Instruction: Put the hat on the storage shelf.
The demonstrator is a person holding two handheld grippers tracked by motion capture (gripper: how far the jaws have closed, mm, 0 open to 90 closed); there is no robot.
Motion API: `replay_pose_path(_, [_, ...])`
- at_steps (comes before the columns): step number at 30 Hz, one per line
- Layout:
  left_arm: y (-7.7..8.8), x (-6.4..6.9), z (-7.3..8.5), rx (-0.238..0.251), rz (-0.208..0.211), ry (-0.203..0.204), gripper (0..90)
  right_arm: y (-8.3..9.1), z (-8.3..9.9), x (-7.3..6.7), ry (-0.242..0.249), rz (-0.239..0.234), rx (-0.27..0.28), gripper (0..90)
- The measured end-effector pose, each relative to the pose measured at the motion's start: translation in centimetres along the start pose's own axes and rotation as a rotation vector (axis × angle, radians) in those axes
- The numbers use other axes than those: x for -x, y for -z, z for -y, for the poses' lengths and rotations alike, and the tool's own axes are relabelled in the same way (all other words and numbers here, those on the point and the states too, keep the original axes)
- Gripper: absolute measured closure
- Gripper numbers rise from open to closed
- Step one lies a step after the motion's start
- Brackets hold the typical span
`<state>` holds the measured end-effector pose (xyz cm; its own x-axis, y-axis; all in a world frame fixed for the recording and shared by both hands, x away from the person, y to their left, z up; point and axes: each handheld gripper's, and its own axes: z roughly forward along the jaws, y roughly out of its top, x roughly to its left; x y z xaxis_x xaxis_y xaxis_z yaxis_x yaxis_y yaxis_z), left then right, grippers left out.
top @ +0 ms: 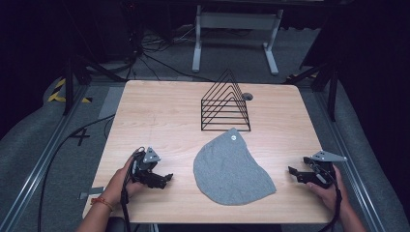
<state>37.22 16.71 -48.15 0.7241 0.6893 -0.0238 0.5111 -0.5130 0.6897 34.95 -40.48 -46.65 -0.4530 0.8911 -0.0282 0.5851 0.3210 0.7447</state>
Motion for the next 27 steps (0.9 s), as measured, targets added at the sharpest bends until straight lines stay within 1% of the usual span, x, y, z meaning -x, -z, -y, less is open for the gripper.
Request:
replay_pose_path(1, [0.0, -0.1, -0.1, -0.005, 0.001, -0.017, 0.0, 0.0, 0.0, 0.0, 0.0, 0.0, 0.0, 19.6])
replay_pose_path(2, [-0.1, -0.1, -0.3, -0.009, 0.01, -0.017, 0.0, 0.0, 0.0, 0.0, 0.002, 0.0, 0.0, 19.6])
replay_pose_path(4, [-0.4, 0.2, -0.4, -0.001, 0.003, -0.009, 0.0, 0.0, 0.0, 0.0, 0.0, -0.002, -0.002, 19.4])
replay_pose_path(5, [-0.5, 0.3, -0.6, -0.003, -0.013, 0.003, 0.0, 0.0, -0.1, 0.0, 0.007, -0.002, -0.006, 18.5])
replay_pose_path(6, [-0.5, 0.5, -0.6, -0.005, -0.018, 0.014, 0.0, -0.1, -0.1, 0.0, 0.011, -0.008, -0.008, 17.4])
replay_pose_path(8, [-0.4, 0.5, -0.5, -0.003, -0.021, 0.013, 0.1, -0.1, -0.2, -0.1, 0.018, -0.014, -0.014, 17.4])
replay_pose_path(9, [-0.4, 0.5, -0.4, 0.0, -0.012, 0.008, 0.1, -0.1, -0.3, -0.1, 0.03, -0.018, -0.017, 17.4])
replay_pose_path(10, [-0.3, 0.6, -0.4, -0.001, -0.004, -0.002, 0.2, -0.2, -0.3, 0.0, 0.032, -0.021, -0.019, 17.5])
replay_pose_path(11, [-0.2, 0.6, -0.3, -0.004, 0.01, -0.017, 0.3, 0.0, -0.4, 0.1, 0.041, -0.034, -0.036, 19.0])
replay_pose_path(12, [-0.1, 0.6, -0.3, -0.007, 0.015, -0.029, 0.3, 0.0, -0.5, 0.1, 0.044, -0.039, -0.039, 21.2])
replay_pose_path(13, [-0.1, 0.6, -0.2, -0.008, 0.031, -0.055, 0.3, 0.0, -0.5, 0.1, 0.045, -0.038, -0.039, 27.7])
replay_pose_path(14, [0.0, 0.7, -0.2, -0.008, 0.042, -0.064, 0.3, 0.1, -0.7, 0.1, 0.037, -0.04, -0.036, 34.1])
replay_pose_path(15, [-0.1, 0.8, -0.2, 0.002, 0.049, -0.072, 0.3, 0.2, -0.9, 0.0, 0.04, -0.063, -0.031, 34.8])
replay_pose_path(16, [-0.1, 0.9, -0.1, 0.002, 0.058, -0.078, 0.6, 0.4, -1.2, -0.2, 0.053, -0.079, -0.017, 42.5])
replay_pose_path(17, [-0.1, 0.9, -0.1, -0.004, 0.064, -0.082, 0.8, 0.5, -1.4, -0.5, 0.057, -0.091, -0.007, 47.2])
replay_pose_path(18, [-0.1, 0.9, -0.1, 0.0, 0.067, -0.09, 0.8, 0.8, -1.8, -0.8, 0.073, -0.119, 0.006, 50.7])
replay_pose_path(19, [-0.1, 0.9, -0.1, 0.0, 0.067, -0.09, 0.8, 0.9, -2.1, -1.3, 0.083, -0.151, 0.019, 57.4])
replay_pose_path(20, [-0.1, 0.8, -0.1, -0.001, 0.068, -0.09, 0.8, 0.9, -2.1, -1.3, 0.083, -0.151, 0.019, 57.4])
replay_pose_path(21, [-0.1, 0.9, -0.1, 0.001, 0.067, -0.092, 0.8, 1.1, -2.4, -1.8, 0.102, -0.184, 0.028, 63.1])
replay_pose_path(22, [0.0, 0.9, -0.1, -0.001, 0.066, -0.091, 0.9, 1.1, -2.9, -3.3, 0.161, -0.237, 0.033, 73.0])
replay_pose_path(23, [0.0, 0.9, -0.1, -0.001, 0.066, -0.091, 1.1, 1.1, -2.9, -3.3, 0.161, -0.237, 0.033, 73.0])
replay_pose_path(24, [0.0, 0.9, -0.1, 0.001, 0.067, -0.091, 1.1, 1.1, -3.1, -3.8, 0.181, -0.249, 0.031, 75.9])
replay_pose_path(25, [0.0, 0.9, 0.0, 0.001, 0.069, -0.091, 2.1, 1.0, -3.3, -4.6, 0.215, -0.273, 0.028, 79.8])
replay_pose_path(26, [0.1, 1.0, -0.1, -0.005, 0.066, -0.087, 2.4, 0.9, -3.4, -5.3, 0.234, -0.272, 0.027, 83.4])
replay_pose_path(27, [0.1, 0.9, -0.2, -0.004, 0.056, -0.094, 2.6, 0.7, -3.5, -5.8, 0.258, -0.27, 0.023, 86.1])
